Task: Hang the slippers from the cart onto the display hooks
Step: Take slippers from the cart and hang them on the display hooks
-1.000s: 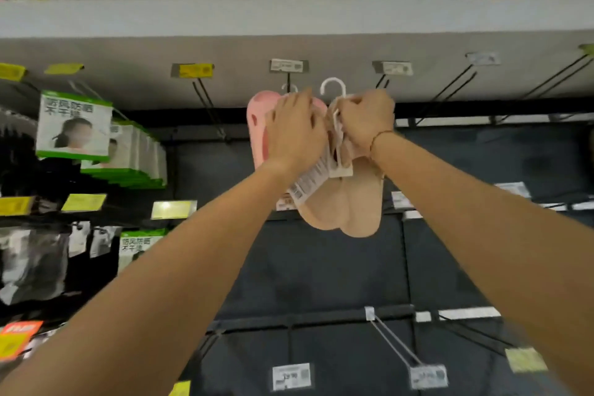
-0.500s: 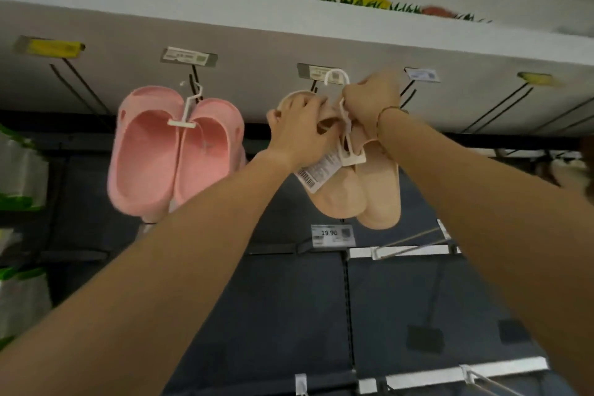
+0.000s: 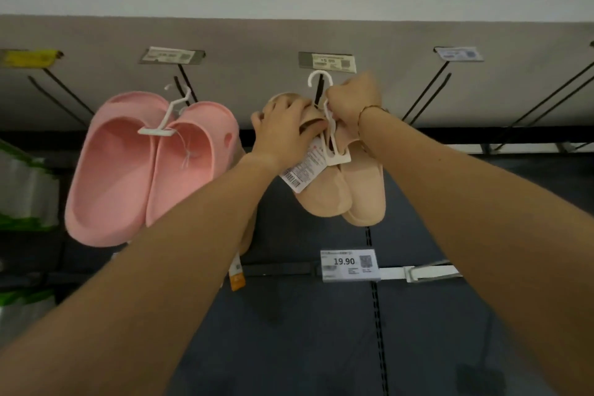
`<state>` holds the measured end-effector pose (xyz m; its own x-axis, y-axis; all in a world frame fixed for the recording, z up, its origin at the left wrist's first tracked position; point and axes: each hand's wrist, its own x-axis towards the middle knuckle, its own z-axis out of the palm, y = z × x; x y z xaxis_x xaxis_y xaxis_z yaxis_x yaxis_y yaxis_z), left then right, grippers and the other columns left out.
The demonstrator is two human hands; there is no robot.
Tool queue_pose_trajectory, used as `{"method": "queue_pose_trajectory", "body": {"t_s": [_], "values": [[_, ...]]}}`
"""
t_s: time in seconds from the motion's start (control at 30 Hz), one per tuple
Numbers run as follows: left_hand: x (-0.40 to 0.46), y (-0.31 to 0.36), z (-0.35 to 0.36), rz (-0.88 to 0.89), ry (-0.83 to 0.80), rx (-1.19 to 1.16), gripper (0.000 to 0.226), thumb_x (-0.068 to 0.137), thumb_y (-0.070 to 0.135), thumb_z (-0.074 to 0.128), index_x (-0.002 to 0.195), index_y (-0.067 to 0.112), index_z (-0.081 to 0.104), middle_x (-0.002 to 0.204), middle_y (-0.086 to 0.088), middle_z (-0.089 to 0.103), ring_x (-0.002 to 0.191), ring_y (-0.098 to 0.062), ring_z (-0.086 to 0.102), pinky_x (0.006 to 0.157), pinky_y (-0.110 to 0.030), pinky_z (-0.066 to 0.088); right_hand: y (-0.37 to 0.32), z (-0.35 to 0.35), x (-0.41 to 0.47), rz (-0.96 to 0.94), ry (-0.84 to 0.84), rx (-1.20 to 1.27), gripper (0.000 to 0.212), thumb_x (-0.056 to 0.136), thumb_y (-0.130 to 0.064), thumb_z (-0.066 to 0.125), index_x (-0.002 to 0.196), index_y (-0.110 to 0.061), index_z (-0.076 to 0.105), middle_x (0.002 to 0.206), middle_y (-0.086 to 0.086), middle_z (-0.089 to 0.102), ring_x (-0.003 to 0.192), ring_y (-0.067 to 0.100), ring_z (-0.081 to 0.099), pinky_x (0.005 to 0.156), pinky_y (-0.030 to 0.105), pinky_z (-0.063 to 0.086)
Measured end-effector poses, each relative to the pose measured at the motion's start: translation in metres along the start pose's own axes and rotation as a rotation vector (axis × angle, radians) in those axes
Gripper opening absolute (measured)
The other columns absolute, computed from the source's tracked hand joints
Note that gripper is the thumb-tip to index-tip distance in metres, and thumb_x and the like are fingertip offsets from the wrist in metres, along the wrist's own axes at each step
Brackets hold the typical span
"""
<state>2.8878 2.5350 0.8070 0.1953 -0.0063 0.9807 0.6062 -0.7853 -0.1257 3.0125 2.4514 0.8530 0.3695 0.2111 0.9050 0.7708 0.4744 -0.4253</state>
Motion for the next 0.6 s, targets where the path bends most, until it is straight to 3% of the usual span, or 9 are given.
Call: {"method": "queue_pose_trajectory", "body": {"t_s": [0.2, 0.37, 0.47, 0.6], "values": [[0.008, -0.003, 0.009, -0.001, -0.045, -0.018, 0.045, 0.094, 0.054, 0.052, 0.132, 0.03, 0.055, 0.137, 0.0, 0.052, 0.13, -0.024, 0.043, 0.109, -0.048, 0.03, 0.009, 0.014, 0.013, 0.033, 0.059, -0.026, 0.017, 0.088, -0.025, 0.059, 0.075, -0.017, 0.052, 0.073, 0.004, 0.05, 0.071, 0.022, 0.05, 0.062, 0.029, 0.04], [0.006, -0.005, 0.026, -0.018, -0.068, 0.009, 0.049, 0.095, 0.053, 0.053, 0.134, 0.024, 0.055, 0.136, -0.005, 0.052, 0.127, -0.026, 0.045, 0.108, -0.048, 0.038, 0.025, 0.023, 0.013, 0.091, 0.064, 0.021, 0.03, 0.089, -0.024, 0.061, 0.062, -0.017, 0.05, 0.067, 0.003, 0.055, 0.07, 0.024, 0.058, 0.062, 0.031, 0.048], [-0.001, -0.018, 0.037, 0.015, -0.116, 0.043, 0.041, 0.098, 0.05, 0.05, 0.131, 0.027, 0.056, 0.134, -0.004, 0.052, 0.122, -0.025, 0.047, 0.104, -0.048, 0.042, 0.035, 0.034, 0.011, 0.125, 0.018, 0.041, 0.022, 0.09, -0.026, 0.062, 0.073, -0.012, 0.058, 0.078, 0.008, 0.064, 0.075, 0.027, 0.064, 0.065, 0.033, 0.054], [-0.013, -0.04, 0.055, 0.047, -0.116, 0.155, 0.036, 0.101, 0.04, 0.05, 0.136, 0.031, 0.05, 0.135, -0.006, 0.048, 0.122, -0.027, 0.045, 0.102, -0.047, 0.041, 0.056, 0.051, 0.011, 0.201, -0.047, 0.071, 0.018, 0.089, -0.021, 0.063, 0.091, -0.004, 0.067, 0.089, 0.016, 0.071, 0.083, 0.032, 0.071, 0.077, 0.047, 0.061]]}}
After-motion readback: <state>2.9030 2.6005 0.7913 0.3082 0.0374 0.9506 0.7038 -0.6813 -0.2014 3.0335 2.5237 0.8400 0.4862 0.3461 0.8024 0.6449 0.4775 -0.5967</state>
